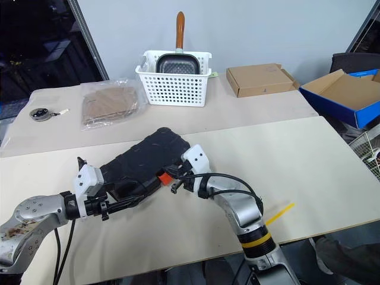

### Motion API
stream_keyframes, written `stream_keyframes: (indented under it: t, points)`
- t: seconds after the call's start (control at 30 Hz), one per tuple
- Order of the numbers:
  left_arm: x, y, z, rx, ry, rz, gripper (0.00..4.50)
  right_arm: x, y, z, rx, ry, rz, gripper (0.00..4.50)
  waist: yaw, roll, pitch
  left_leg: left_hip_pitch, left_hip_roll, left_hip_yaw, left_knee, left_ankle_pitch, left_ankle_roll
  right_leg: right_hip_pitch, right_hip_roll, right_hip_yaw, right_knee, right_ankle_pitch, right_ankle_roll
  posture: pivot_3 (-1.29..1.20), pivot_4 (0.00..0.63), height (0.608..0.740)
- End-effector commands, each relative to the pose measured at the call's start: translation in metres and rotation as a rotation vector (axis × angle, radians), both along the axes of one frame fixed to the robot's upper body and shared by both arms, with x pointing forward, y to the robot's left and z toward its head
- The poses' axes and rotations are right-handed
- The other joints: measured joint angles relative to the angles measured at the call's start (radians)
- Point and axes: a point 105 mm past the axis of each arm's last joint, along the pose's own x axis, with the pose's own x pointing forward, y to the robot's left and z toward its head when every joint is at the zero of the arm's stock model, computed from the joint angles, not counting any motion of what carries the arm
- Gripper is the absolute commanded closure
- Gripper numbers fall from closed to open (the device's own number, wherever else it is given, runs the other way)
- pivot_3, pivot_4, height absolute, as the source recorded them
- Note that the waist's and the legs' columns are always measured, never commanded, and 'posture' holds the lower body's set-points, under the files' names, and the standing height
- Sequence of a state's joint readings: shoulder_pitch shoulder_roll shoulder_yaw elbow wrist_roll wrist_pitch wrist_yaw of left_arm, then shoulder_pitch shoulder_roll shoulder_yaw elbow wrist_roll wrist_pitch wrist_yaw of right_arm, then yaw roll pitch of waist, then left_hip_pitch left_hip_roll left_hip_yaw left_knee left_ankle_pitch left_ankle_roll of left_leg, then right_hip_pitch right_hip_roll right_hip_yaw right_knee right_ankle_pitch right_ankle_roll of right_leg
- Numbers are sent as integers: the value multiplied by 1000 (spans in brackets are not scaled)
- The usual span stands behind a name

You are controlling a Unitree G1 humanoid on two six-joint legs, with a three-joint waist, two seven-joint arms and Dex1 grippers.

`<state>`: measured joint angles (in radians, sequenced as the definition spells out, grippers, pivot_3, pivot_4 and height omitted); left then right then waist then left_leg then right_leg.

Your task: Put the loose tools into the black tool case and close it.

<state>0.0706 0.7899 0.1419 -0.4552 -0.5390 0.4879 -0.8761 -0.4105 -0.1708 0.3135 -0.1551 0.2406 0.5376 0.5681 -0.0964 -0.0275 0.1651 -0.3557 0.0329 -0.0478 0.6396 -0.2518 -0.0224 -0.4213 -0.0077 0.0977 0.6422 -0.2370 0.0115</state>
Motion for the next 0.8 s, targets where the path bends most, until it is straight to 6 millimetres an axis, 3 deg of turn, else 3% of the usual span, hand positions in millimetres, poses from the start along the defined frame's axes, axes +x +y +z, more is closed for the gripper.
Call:
stream_keyframes:
  t: [0.03, 0.17, 0.27, 0.47, 0.7, 0.8]
  points:
    - [-4, 0, -11, 9, 56, 9, 1834, -5, 5, 1, -3, -41, 31, 4418, -1, 0, 0, 0, 0, 0, 0, 0, 0, 0, 0, 0, 0, 0, 0, 0, 150, 740]
    - [-3, 1, -11, 11, 56, 13, 1834, -28, 3, 23, 120, -67, 156, 4418, 0, 0, 0, 1, 0, 0, 0, 0, 0, 0, 1, 0, 1, 0, 0, 0, 150, 740]
    - [-3, 1, -11, 13, 58, 13, 1834, -33, -5, 23, 112, -58, 177, 4418, -1, 0, 0, 0, 0, 0, -1, 0, 0, 0, 0, 0, 0, 0, 0, 0, 150, 740]
    - [-2, 2, -11, 19, 62, 13, 1834, -28, -15, 13, 23, -56, 165, 4418, 0, 0, 0, 1, 0, 0, -1, 0, 0, 1, 0, 0, 1, 0, 0, 0, 150, 740]
    - [-2, 0, -8, 20, 62, 9, 1834, -14, -5, 21, 88, -70, 109, 4418, -1, 0, 0, 1, 0, 0, -1, 0, 0, 0, 1, 0, 1, 0, 0, 0, 150, 740]
    - [-3, 0, -8, 21, 63, 12, 1834, -14, 0, 14, 80, -61, 107, 4418, 1, 0, 0, 1, 0, 0, -1, 0, 0, 0, 1, 0, 1, 0, 0, 0, 150, 740]
